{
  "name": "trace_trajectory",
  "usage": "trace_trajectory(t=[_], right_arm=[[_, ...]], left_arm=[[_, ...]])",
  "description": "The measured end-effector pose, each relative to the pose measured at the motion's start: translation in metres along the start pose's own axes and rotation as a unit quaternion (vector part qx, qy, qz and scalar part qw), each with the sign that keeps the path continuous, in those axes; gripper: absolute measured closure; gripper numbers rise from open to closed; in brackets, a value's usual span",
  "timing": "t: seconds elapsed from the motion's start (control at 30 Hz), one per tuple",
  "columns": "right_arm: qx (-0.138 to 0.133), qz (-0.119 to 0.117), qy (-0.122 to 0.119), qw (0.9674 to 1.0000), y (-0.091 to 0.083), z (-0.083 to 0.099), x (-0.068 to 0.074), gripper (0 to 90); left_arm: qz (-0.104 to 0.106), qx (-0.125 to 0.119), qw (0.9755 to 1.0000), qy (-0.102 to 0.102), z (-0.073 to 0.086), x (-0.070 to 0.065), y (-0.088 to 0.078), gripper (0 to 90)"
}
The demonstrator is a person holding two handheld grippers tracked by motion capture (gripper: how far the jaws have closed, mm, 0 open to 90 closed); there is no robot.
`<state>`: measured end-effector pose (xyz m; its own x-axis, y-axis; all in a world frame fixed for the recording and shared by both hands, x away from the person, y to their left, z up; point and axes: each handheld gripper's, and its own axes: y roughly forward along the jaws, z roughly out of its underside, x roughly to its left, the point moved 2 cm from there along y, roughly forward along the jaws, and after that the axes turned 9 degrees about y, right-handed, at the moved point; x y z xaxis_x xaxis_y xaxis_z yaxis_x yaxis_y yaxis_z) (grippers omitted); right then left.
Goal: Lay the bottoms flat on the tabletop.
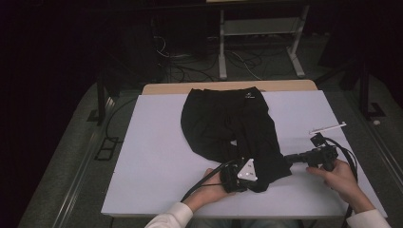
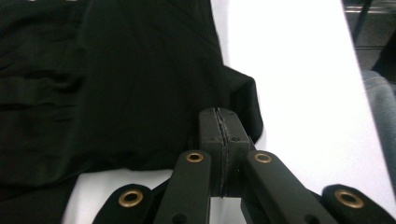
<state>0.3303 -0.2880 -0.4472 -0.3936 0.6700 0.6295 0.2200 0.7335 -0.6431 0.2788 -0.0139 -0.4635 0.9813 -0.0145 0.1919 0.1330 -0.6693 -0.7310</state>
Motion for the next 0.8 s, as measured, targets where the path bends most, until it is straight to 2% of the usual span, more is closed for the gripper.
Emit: trace_trajectory(t=[0.07, 0.13, 0.27, 0.33, 0.4, 0.47, 0.57, 0.7, 0.8], right_arm=[[-0.009, 0.006, -0.003, 0.9999, 0.006, -0.006, -0.002, 85.2], [-0.019, 0.012, -0.015, 0.9996, 0.014, -0.009, -0.004, 83.1], [-0.029, 0.041, -0.027, 0.9984, 0.028, -0.014, -0.005, 81.4], [-0.040, 0.045, -0.024, 0.9979, 0.028, -0.017, -0.007, 79.1], [-0.056, 0.053, -0.022, 0.9968, 0.026, -0.019, -0.008, 74.6], [-0.060, 0.055, -0.012, 0.9966, 0.022, -0.018, -0.009, 70.8], [-0.066, 0.040, 0.010, 0.9970, 0.014, -0.011, -0.006, 62.7], [-0.060, 0.037, 0.002, 0.9975, 0.003, 0.012, 0.003, 55.8], [-0.054, 0.025, 0.005, 0.9982, -0.003, 0.028, 0.005, 52.2]], left_arm=[[-0.012, 0.006, 0.9999, -0.007, 0.002, 0.003, -0.001, 89.3], [-0.023, 0.012, 0.9996, -0.013, 0.004, 0.007, -0.001, 89.3], [-0.037, 0.017, 0.9987, -0.030, 0.008, 0.014, -0.002, 89.3], [-0.047, 0.018, 0.9980, -0.038, 0.010, 0.017, -0.003, 89.3], [-0.044, 0.014, 0.9978, -0.047, 0.012, 0.019, -0.003, 89.2], [-0.041, 0.009, 0.9976, -0.055, 0.014, 0.020, -0.004, 89.2], [-0.043, 0.013, 0.9977, -0.050, 0.013, 0.019, -0.004, 89.2], [-0.041, 0.013, 0.9977, -0.053, 0.013, 0.018, -0.004, 89.2], [-0.040, 0.008, 0.9975, -0.058, 0.014, 0.019, -0.004, 89.1]])
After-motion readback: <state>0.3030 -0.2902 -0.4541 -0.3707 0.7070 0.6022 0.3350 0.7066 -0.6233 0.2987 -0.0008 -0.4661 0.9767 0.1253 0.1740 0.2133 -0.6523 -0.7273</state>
